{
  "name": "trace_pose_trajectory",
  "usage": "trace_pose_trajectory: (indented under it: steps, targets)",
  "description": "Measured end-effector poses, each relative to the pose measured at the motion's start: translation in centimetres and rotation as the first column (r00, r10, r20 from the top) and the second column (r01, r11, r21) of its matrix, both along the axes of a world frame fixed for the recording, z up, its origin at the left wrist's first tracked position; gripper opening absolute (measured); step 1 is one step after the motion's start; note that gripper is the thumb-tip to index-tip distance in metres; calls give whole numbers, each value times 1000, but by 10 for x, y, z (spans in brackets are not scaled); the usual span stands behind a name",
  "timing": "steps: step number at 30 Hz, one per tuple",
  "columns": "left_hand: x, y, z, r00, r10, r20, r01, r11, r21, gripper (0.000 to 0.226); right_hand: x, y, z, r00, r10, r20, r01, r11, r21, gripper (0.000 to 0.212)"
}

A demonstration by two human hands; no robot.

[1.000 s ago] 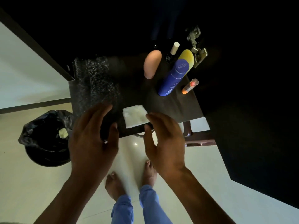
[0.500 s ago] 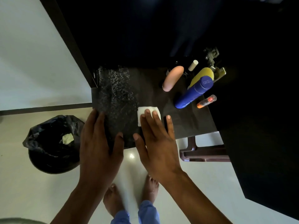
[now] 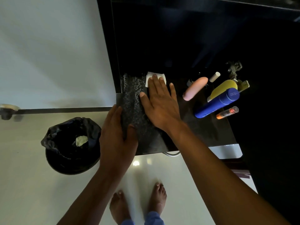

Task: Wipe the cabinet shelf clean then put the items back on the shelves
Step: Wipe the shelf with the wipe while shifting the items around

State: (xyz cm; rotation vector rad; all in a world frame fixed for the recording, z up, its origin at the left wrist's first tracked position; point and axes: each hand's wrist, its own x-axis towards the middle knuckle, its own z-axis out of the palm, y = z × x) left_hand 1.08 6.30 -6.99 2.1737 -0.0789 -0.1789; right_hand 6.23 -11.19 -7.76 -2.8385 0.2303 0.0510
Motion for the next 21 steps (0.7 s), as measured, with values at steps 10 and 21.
trace_pose_trajectory:
  steps: [10,21]
  targets:
    - [-3,-2,-2,997,74,11,-73,994,-79,55,45,23,14,994,78,-70,-66,986,152,65]
    - [-10,-7,4,998,-7,68,9,1000,-23,69,56,36,16,982,178,-71,-163,970,180,55]
